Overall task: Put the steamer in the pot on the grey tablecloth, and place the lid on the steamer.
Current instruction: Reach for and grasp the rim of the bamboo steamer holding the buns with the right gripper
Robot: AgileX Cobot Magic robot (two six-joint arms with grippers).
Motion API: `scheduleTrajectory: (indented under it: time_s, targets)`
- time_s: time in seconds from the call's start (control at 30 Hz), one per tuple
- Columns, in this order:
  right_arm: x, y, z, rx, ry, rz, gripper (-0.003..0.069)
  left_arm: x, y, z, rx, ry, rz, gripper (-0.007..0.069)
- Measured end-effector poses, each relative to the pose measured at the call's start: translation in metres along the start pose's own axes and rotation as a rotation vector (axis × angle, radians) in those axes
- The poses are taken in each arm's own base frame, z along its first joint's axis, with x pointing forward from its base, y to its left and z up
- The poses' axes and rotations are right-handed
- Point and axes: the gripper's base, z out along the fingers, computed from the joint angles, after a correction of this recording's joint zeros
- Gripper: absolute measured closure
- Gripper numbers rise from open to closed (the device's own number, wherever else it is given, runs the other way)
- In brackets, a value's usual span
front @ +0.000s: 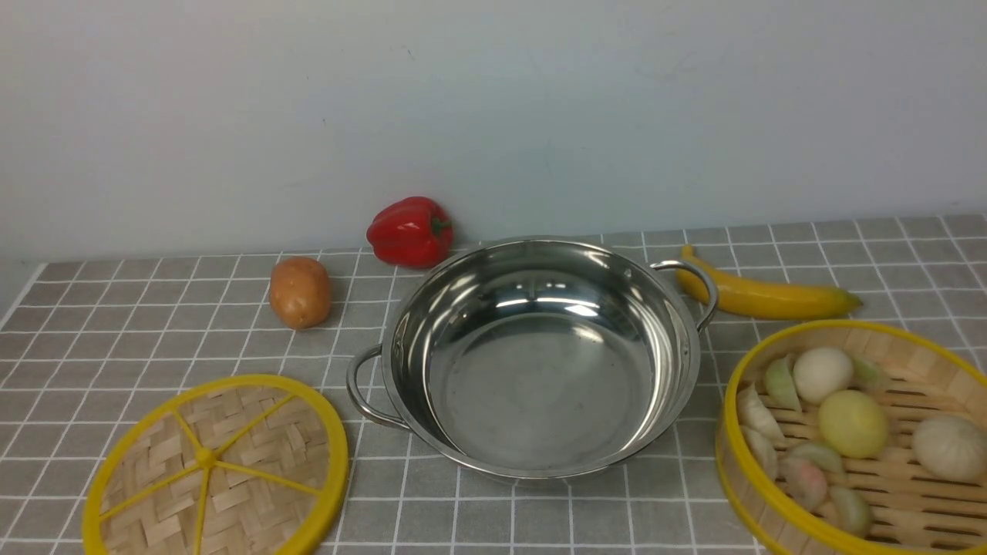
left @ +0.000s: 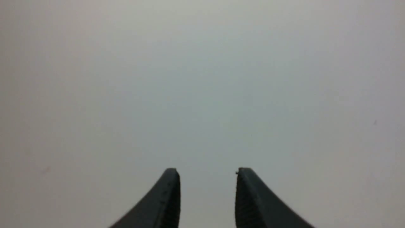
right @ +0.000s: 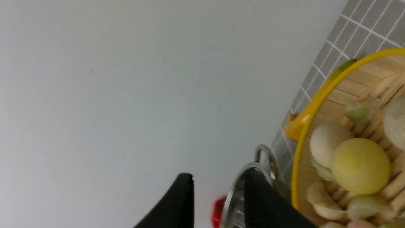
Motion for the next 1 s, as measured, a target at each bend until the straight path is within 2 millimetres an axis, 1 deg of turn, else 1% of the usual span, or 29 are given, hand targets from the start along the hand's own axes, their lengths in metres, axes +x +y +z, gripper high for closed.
scheduleTrajectory:
  time_s: [0.07, 0.1, 0.13, 0.2, 0.3, 0.33, 0.37, 0.4, 0.47, 0.5, 0.53, 0.57, 0.6, 0.63, 0.67, 0.7, 0.73, 0.8, 0.83, 0.9, 0.93, 0.97, 1.0]
  targets:
    - [-0.008, 0.003, 0.000, -0.040, -0.080, 0.178, 0.0415, -0.012, -0.002, -0.001, 0.025, -0.137, -0.002, 0.0382]
    - [-0.008, 0.004, 0.000, -0.041, -0.079, 0.191, 0.0416, -0.014, -0.002, -0.001, 0.027, -0.150, -0.002, 0.0382]
    - [-0.013, 0.010, -0.002, -0.073, -0.125, 0.269, 0.0415, -0.022, -0.004, -0.003, 0.044, -0.239, -0.003, 0.0382]
    - [-0.021, 0.028, -0.005, -0.145, -0.190, 0.317, 0.0415, -0.035, -0.006, -0.003, 0.059, -0.331, -0.002, 0.0382]
    - [-0.032, 0.064, -0.016, -0.271, -0.276, 0.251, 0.0415, -0.061, -0.007, -0.002, 0.063, -0.437, -0.014, 0.0382]
    - [-0.035, 0.079, -0.022, -0.321, -0.308, 0.189, 0.0415, -0.072, -0.008, -0.001, 0.060, -0.462, -0.018, 0.0382]
    - [-0.039, 0.097, -0.029, -0.381, -0.352, 0.080, 0.0415, -0.086, -0.008, 0.001, 0.049, -0.481, -0.021, 0.0382]
    - [-0.040, 0.113, -0.037, -0.432, -0.389, -0.031, 0.0415, -0.093, -0.008, 0.002, 0.040, -0.479, -0.019, 0.0382]
    - [-0.040, 0.144, -0.052, -0.514, -0.465, -0.324, 0.0415, -0.108, -0.008, 0.005, 0.017, -0.446, -0.003, 0.0382]
    - [-0.040, 0.144, -0.052, -0.511, -0.467, -0.334, 0.0415, -0.110, -0.008, 0.006, 0.017, -0.451, -0.005, 0.0382]
    - [-0.037, 0.164, -0.059, -0.539, -0.491, -0.539, 0.0415, -0.116, -0.008, 0.011, 0.000, -0.382, 0.015, 0.0382]
    - [-0.034, 0.177, -0.062, -0.540, -0.486, -0.671, 0.0415, -0.117, -0.008, 0.016, -0.009, -0.321, 0.030, 0.0382]
    - [-0.031, 0.188, -0.063, -0.536, -0.475, -0.781, 0.0415, -0.116, -0.008, 0.021, -0.016, -0.256, 0.043, 0.0382]
    - [-0.028, 0.198, -0.058, -0.494, -0.417, -0.886, 0.0415, -0.111, -0.007, 0.029, -0.027, -0.133, 0.051, 0.0382]
    - [-0.024, 0.206, -0.045, -0.402, -0.326, -1.020, 0.0415, -0.100, -0.005, 0.037, -0.038, 0.009, 0.058, 0.0382]
    - [-0.022, 0.209, -0.035, -0.313, -0.236, -1.103, 0.0415, -0.087, -0.004, 0.044, -0.048, 0.138, 0.058, 0.0382]
    - [-0.020, 0.208, -0.018, -0.180, -0.110, -1.167, 0.0415, -0.075, -0.002, 0.048, -0.055, 0.252, 0.058, 0.0382]
    - [-0.021, 0.204, 0.000, -0.025, 0.009, -1.221, 0.0415, -0.061, -0.001, 0.052, -0.064, 0.388, 0.052, 0.0382]
    - [-0.023, 0.199, 0.013, 0.088, 0.090, -1.235, 0.0415, -0.051, 0.000, 0.055, -0.070, 0.476, 0.051, 0.0382]
    - [-0.025, 0.191, 0.030, 0.244, 0.190, -1.237, 0.0415, -0.038, 0.002, 0.058, -0.077, 0.597, 0.048, 0.0382]
    - [-0.026, 0.190, 0.033, 0.266, 0.202, -1.236, 0.0415, -0.037, 0.002, 0.058, -0.078, 0.607, 0.048, 0.0382]
    - [-0.029, 0.178, 0.052, 0.432, 0.299, -1.224, 0.0415, -0.025, 0.003, 0.061, -0.085, 0.715, 0.045, 0.0382]
    - [-0.032, 0.170, 0.066, 0.539, 0.353, -1.230, 0.0415, -0.015, 0.004, 0.062, -0.090, 0.803, 0.044, 0.0382]
